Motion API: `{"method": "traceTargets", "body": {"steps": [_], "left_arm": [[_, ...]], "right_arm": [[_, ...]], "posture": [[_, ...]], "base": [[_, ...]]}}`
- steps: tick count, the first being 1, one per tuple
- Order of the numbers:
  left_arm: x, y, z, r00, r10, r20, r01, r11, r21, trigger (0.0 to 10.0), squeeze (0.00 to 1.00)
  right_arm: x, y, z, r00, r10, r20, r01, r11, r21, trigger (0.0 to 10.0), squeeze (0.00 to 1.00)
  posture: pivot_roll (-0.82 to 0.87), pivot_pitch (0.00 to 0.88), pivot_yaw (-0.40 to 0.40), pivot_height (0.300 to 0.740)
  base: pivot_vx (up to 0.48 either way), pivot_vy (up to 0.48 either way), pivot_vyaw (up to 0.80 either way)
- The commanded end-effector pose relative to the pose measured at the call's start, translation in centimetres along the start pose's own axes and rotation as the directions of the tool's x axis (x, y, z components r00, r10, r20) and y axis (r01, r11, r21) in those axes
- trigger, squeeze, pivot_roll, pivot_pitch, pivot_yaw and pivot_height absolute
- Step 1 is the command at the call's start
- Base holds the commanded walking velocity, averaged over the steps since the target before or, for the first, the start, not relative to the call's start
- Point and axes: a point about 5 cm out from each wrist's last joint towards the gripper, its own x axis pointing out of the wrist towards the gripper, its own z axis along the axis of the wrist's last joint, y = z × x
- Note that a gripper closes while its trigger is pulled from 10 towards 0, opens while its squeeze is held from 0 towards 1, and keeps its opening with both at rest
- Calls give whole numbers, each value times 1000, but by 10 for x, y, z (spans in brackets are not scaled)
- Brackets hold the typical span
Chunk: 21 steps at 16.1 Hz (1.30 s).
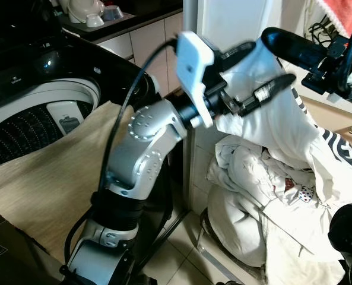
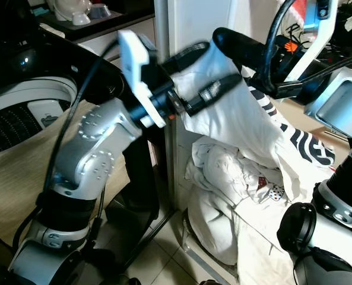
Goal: Clothes washing
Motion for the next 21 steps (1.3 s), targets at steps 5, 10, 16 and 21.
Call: {"method": "traceTargets", "body": {"steps": [5, 10, 16, 21], "left_arm": [[-2, 12, -14, 993, 87, -85, -79, 993, 83, 10000, 0], [-1, 25, -13, 980, 186, -67, -177, 976, 125, 2588, 0], [4, 19, -14, 985, 167, -31, -165, 985, 56, 0, 0], [2, 20, -13, 986, 163, -21, -162, 986, 45, 0, 0]], "right_arm": [[0, 13, 3, 998, 53, 19, -53, 998, -16, 0, 0], [2, 16, 1, 997, 67, 24, -67, 998, -2, 0, 0], [2, 17, -2, 998, 66, 20, -67, 998, 9, 0, 0], [2, 17, -4, 998, 56, 12, -56, 998, 13, 0, 0]], "posture": [[-131, 0, 54, 740], [-130, 0, 51, 740], [-132, 0, 53, 740], [-130, 0, 51, 740]], "base": [[0, 0, 0], [0, 0, 0], [0, 0, 0], [0, 0, 0]]}}
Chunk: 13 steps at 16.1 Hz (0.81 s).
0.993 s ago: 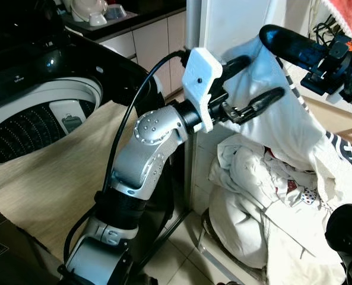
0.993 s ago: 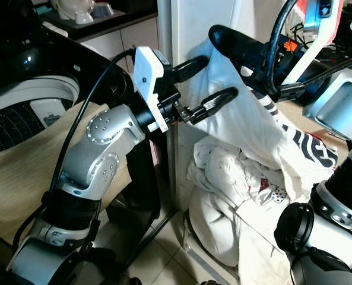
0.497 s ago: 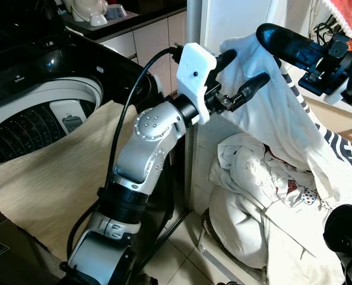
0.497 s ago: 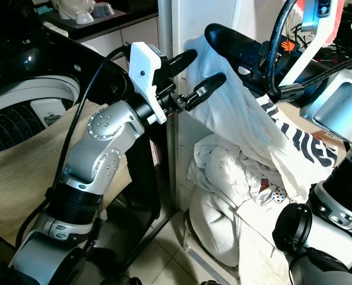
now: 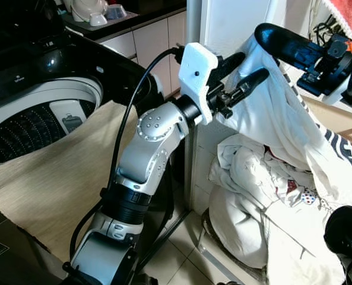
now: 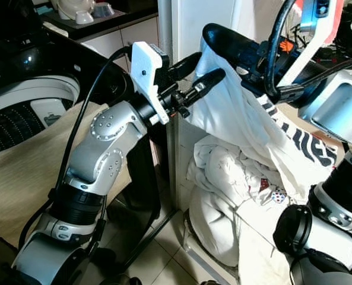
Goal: Clothes washing
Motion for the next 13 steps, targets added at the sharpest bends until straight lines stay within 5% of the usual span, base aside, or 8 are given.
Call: {"method": "traceTargets", "body": {"steps": [1, 12, 13], "left_arm": [[0, 3, 4, 1000, -1, 20, 1, 1000, -3, 0, 0], [-4, 6, 2, 1000, 2, 24, -2, 1000, -21, 0, 0], [-4, 7, 1, 1000, 10, 20, -10, 1000, -21, 0, 0]], "right_arm": [[0, 4, -1, 1000, 9, -5, -9, 1000, -22, 0, 0], [0, 4, -3, 1000, -10, -11, 10, 1000, -27, 0, 0], [0, 5, -3, 1000, -11, -9, 11, 1000, -28, 2824, 0]], "posture": [[-130, 0, 51, 740], [-129, 0, 56, 740], [-129, 0, 56, 740]], "base": [[0, 0, 0], [0, 0, 0], [0, 0, 0]]}}
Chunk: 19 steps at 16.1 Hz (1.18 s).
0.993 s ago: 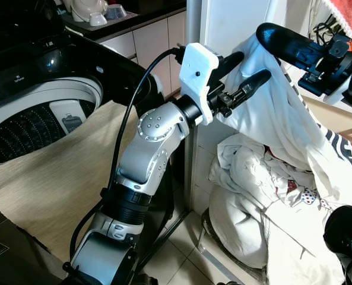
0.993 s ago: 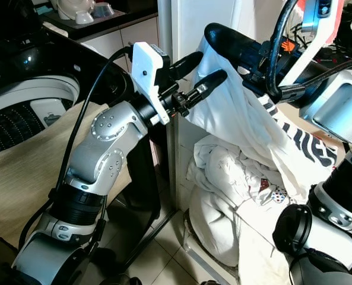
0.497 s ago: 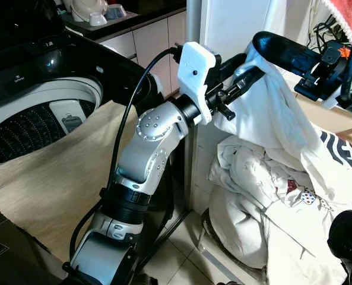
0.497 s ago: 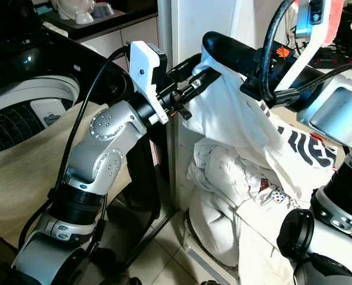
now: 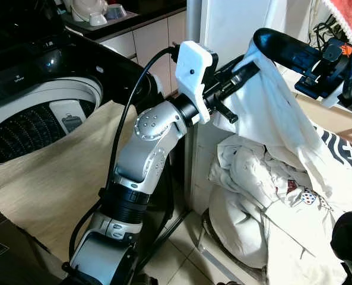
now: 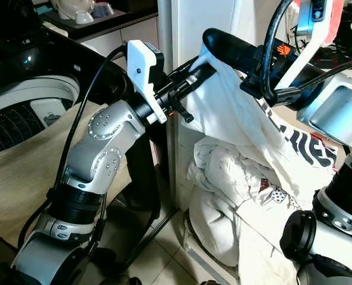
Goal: Clothes washing
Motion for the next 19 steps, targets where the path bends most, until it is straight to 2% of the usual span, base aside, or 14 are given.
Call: {"method": "traceTargets", "body": {"steps": [1, 2, 3, 6, 7, 8, 11, 12, 13, 14, 15, 16, 17, 19], "left_arm": [[-3, 5, -1, 1000, 28, 0, -28, 1000, 4, 0, 0], [-4, 8, -1, 999, 50, 0, -50, 999, -1, 0, 0], [-4, 10, -1, 998, 65, 0, -65, 998, -2, 0, 0], [-10, 31, 3, 984, 177, 14, -178, 984, 23, 0, 0], [-15, 48, 13, 966, 255, 43, -257, 963, 74, 0, 0], [-19, 61, 22, 949, 306, 73, -312, 943, 114, 0, 0], [-39, 113, 74, 850, 480, 215, -526, 783, 333, 0, 0], [-49, 133, 104, 804, 523, 283, -593, 667, 451, 0, 0], [-56, 146, 146, 753, 526, 394, -644, 468, 605, 0, 0], [-61, 147, 201, 685, 450, 573, -702, 194, 685, 0, 0], [-63, 144, 220, 659, 401, 637, -723, 102, 684, 0, 0], [-62, 133, 252, 639, 277, 717, -733, -65, 678, 0, 0], [-56, 136, 252, 680, 280, 678, -684, -91, 724, 0, 0], [-50, 161, 213, 741, 452, 497, -550, -15, 835, 0, 0]], "right_arm": [[-1, 5, 0, 1000, 10, 2, -10, 1000, -28, 8000, 43], [-1, 4, 0, 1000, 1, 6, -1, 1000, -26, 10000, 847], [0, 4, 1, 1000, 2, 10, -1, 1000, -21, 10000, 1000], [-4, 2, 4, 999, -39, 32, 40, 998, -45, 10000, 1000], [-11, -3, 6, 994, -96, 42, 99, 992, -83, 10000, 0], [-16, -7, 7, 990, -132, 55, 137, 985, -101, 10000, 0], [-26, -22, -4, 960, -278, 13, 277, 951, -135, 10000, 0], [-26, -27, -16, 943, -329, -43, 318, 934, -161, 10000, 0], [-26, -29, -26, 932, -350, -90, 327, 924, -199, 10000, 0], [-26, -30, -28, 931, -351, -98, 326, 922, -208, 10000, 0], [-26, -30, -28, 933, -349, -93, 325, 923, -206, 10000, 0], [-25, -31, -29, 932, -350, -90, 326, 921, -213, 10000, 0], [-23, -32, -32, 931, -353, -95, 326, 919, -223, 10000, 0], [-20, -31, -44, 924, -358, -134, 314, 911, -267, 10000, 0]], "posture": [[-127, 0, 56, 740], [-126, 0, 56, 740], [-126, 0, 56, 740], [-121, 0, 55, 740], [-118, 0, 53, 740], [-112, 0, 53, 740], [-102, 0, 53, 740], [-99, 0, 53, 740], [-95, 0, 52, 740], [-79, 0, 52, 740], [-79, 0, 52, 740], [-69, 0, 54, 740], [-70, 0, 58, 740], [-82, 0, 68, 740]], "base": [[0, 0, 0], [0, 0, 0], [0, 0, 0], [0, 0, 0], [0, 0, 0], [0, 0, 0], [0, 0, 0], [0, 0, 0], [0, 0, 0], [0, 0, 0], [0, 0, 0], [0, 0, 0], [0, 0, 0], [0, 0, 0]]}}
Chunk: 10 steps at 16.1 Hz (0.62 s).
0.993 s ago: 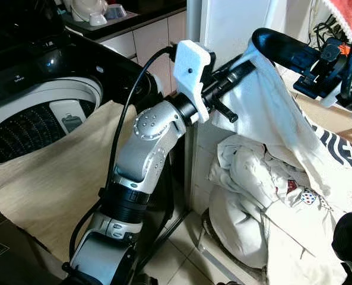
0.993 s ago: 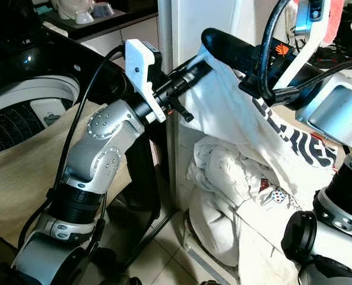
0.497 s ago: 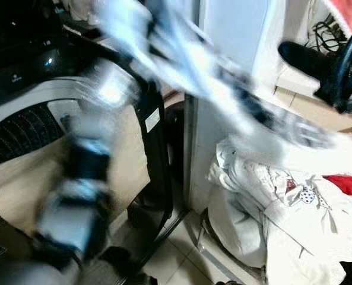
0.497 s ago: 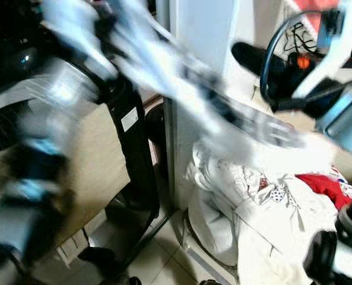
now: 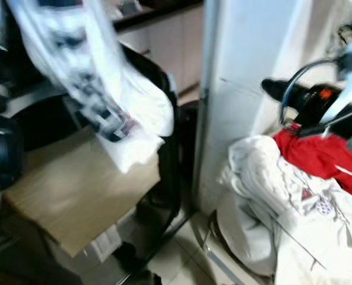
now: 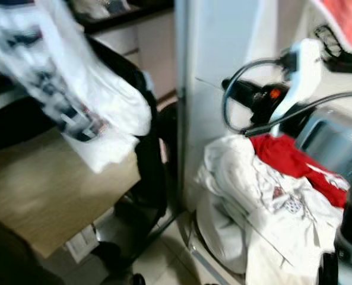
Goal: Clothes washing
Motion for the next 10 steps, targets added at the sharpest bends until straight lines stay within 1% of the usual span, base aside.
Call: {"method": "traceTargets", "body": {"steps": [1, 2, 3, 4, 5, 6, 7, 8, 9, 10], "left_arm": [[-14, -26, -27, 974, -160, -163, 168, 985, 37, 0, 0], [-24, -38, -45, 921, -259, -291, 275, 961, 16, 0, 0], [-47, -52, -75, 779, -373, -503, 407, 912, -47, 0, 0], [-56, -53, -85, 730, -381, -568, 420, 905, -67, 0, 0], [-80, -51, -107, 570, -421, -705, 466, 873, -144, 10000, 0], [-93, -48, -117, 463, -448, -765, 477, 853, -211, 10000, 0], [-99, -48, -120, 406, -474, -781, 514, 825, -234, 10000, 0], [-106, -42, -125, 341, -489, -803, 534, 804, -263, 10000, 965], [-114, -33, -130, 243, -523, -817, 554, 766, -326, 10000, 1000], [-126, -28, -135, 133, -569, -812, 572, 713, -406, 10000, 1000]], "right_arm": [[-1, 7, -2, 1000, 12, -13, -13, 998, -54, 10000, 0], [-1, 11, -8, 998, 16, -53, -20, 996, -89, 10000, 0], [0, 18, -19, 994, 30, -108, -43, 992, -122, 10000, 0], [1, 20, -23, 991, 38, -128, -55, 990, -132, 10000, 0], [2, 30, -36, 980, 72, -188, -104, 981, -164, 10000, 0], [2, 35, -42, 971, 90, -221, -131, 975, -178, 10000, 0], [2, 37, -44, 968, 97, -233, -141, 973, -180, 10000, 0], [1, 40, -49, 960, 112, -257, -164, 968, -188, 10000, 0], [1, 43, -54, 950, 128, -285, -188, 962, -196, 10000, 0], [2, 46, -58, 940, 145, -308, -212, 957, -199, 10000, 0]], "posture": [[-82, 0, 68, 740], [-88, 0, 71, 740], [-94, 0, 74, 740], [-95, 0, 76, 740], [-98, 0, 77, 740], [-98, 0, 77, 740], [-97, 0, 74, 740], [-99, 0, 72, 740], [-90, 0, 66, 740], [-85, 0, 62, 740]], "base": [[0, 0, 0], [0, 0, 0], [0, 0, 0], [0, 0, 0], [0, 0, 0], [0, 0, 0], [0, 0, 0], [0, 0, 0], [0, 0, 0], [0, 0, 0]]}}
